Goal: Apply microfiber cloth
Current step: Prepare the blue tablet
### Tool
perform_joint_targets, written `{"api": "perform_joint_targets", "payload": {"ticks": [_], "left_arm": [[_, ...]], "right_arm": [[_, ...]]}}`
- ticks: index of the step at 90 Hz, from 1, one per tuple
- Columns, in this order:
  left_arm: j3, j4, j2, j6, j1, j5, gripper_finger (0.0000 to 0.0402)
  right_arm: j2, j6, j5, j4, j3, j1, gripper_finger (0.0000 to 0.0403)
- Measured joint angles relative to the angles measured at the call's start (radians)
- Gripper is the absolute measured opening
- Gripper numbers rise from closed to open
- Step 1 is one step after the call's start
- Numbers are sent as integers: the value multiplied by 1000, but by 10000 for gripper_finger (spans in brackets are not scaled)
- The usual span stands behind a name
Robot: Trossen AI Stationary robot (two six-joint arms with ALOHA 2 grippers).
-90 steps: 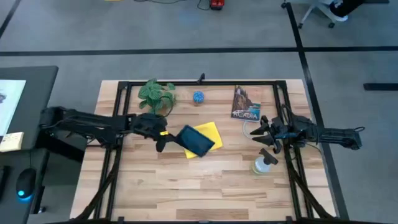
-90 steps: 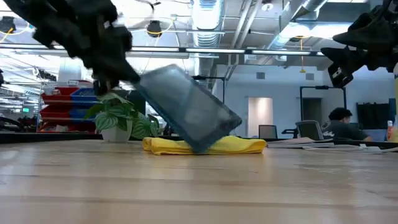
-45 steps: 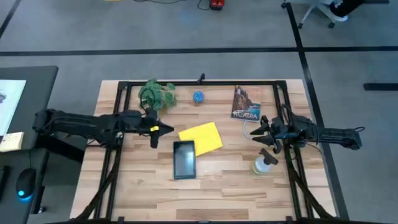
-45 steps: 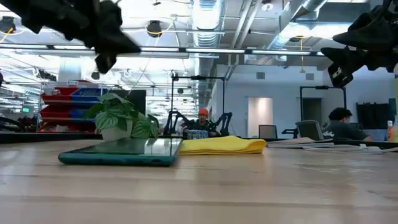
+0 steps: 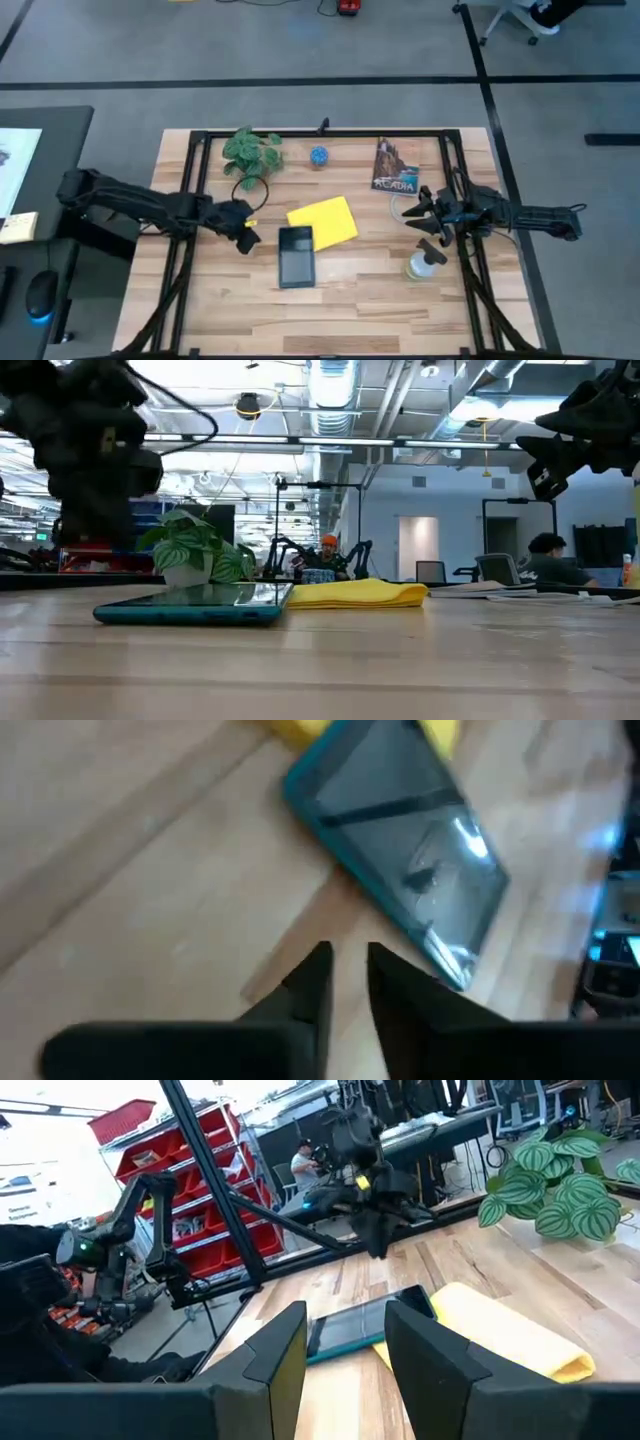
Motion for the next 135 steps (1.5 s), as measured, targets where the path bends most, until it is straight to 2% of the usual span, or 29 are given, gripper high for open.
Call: {"api": "perform_joint_targets", "payload": {"ticks": [18, 32, 60, 94, 135], "left_arm": [[-36, 215, 158, -146, 0, -1, 172], [-34, 363, 318, -203, 1, 0, 202], [-13, 694, 553, -337, 2, 24, 204], [142, 684, 705, -305, 31, 70, 204], [185, 744, 810, -265, 83, 46, 203]], "right_arm": [[0, 0, 0, 0, 0, 0, 127], [0, 0, 0, 0, 0, 0, 127], [0, 0, 0, 0, 0, 0, 127], [0, 0, 0, 0, 0, 0, 127], [0, 0, 0, 0, 0, 0, 127]]}}
